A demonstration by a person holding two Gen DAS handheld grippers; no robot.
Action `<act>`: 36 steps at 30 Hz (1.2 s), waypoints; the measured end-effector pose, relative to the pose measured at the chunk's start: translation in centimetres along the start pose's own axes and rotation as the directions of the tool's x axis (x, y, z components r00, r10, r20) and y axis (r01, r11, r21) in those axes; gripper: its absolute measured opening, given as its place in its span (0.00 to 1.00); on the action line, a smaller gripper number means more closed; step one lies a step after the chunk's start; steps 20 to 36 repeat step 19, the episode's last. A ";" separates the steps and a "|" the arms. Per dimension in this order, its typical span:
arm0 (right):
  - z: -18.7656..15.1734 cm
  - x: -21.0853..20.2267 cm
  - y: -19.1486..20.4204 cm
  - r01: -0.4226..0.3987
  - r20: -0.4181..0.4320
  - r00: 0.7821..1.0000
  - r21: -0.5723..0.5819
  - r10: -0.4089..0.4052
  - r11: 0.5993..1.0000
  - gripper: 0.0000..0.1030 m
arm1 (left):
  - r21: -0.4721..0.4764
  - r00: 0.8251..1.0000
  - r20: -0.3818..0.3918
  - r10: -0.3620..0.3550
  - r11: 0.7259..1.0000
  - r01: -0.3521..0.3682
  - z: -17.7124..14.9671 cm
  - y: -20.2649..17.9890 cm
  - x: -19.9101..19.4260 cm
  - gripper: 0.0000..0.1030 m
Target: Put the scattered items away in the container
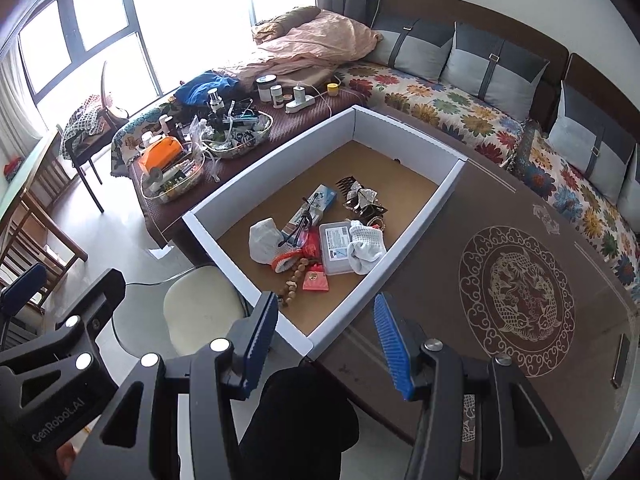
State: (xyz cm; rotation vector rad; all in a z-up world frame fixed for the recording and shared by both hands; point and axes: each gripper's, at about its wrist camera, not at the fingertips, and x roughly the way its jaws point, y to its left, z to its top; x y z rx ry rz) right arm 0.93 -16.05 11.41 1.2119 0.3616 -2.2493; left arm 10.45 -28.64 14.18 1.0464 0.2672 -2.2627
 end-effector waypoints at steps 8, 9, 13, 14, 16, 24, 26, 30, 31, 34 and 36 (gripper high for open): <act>0.2 0.1 0.3 -0.001 0.001 1.000 -0.009 0.001 1.000 0.50 | -0.008 1.000 -0.013 -0.009 1.000 0.009 0.2 0.3 0.4 1.00; 0.2 0.2 0.3 -0.001 0.001 1.000 -0.010 0.001 1.000 0.50 | -0.008 1.000 -0.013 -0.011 1.000 0.011 0.2 0.3 0.4 1.00; 0.2 0.3 0.3 -0.003 -0.003 1.000 -0.011 0.003 1.000 0.50 | -0.019 0.996 -0.031 -0.087 0.996 0.086 0.5 0.4 0.9 1.00; 0.2 0.4 0.2 -0.002 -0.003 1.000 -0.009 0.002 1.000 0.50 | -0.033 0.991 -0.034 -0.127 0.992 0.126 0.5 0.6 1.1 1.00; 0.3 0.5 0.1 -0.002 -0.004 1.000 -0.006 0.002 1.000 0.50 | -0.050 0.986 -0.020 -0.163 0.986 0.162 0.6 0.8 1.3 1.00; 0.4 0.6 0.1 -0.004 -0.003 1.000 -0.004 0.004 1.000 0.50 | -0.037 0.995 0.020 -0.101 0.994 0.102 0.8 0.8 0.9 1.00; 0.4 0.6 0.1 -0.004 -0.003 1.000 -0.004 0.004 1.000 0.50 | -0.037 0.995 0.020 -0.101 0.994 0.102 0.8 0.8 0.9 1.00; 0.4 0.6 0.1 -0.004 -0.003 1.000 -0.004 0.004 1.000 0.50 | -0.037 0.995 0.020 -0.101 0.994 0.102 0.8 0.8 0.9 1.00; 0.4 0.6 0.1 -0.004 -0.003 1.000 -0.004 0.004 1.000 0.50 | -0.037 0.995 0.020 -0.101 0.994 0.102 0.8 0.8 0.9 1.00; 0.4 0.6 0.1 -0.004 -0.003 1.000 -0.004 0.004 1.000 0.50 | -0.037 0.995 0.020 -0.101 0.994 0.102 0.8 0.8 0.9 1.00; 0.4 0.6 0.1 -0.004 -0.003 1.000 -0.004 0.004 1.000 0.50 | -0.037 0.995 0.020 -0.101 0.994 0.102 0.8 0.8 0.9 1.00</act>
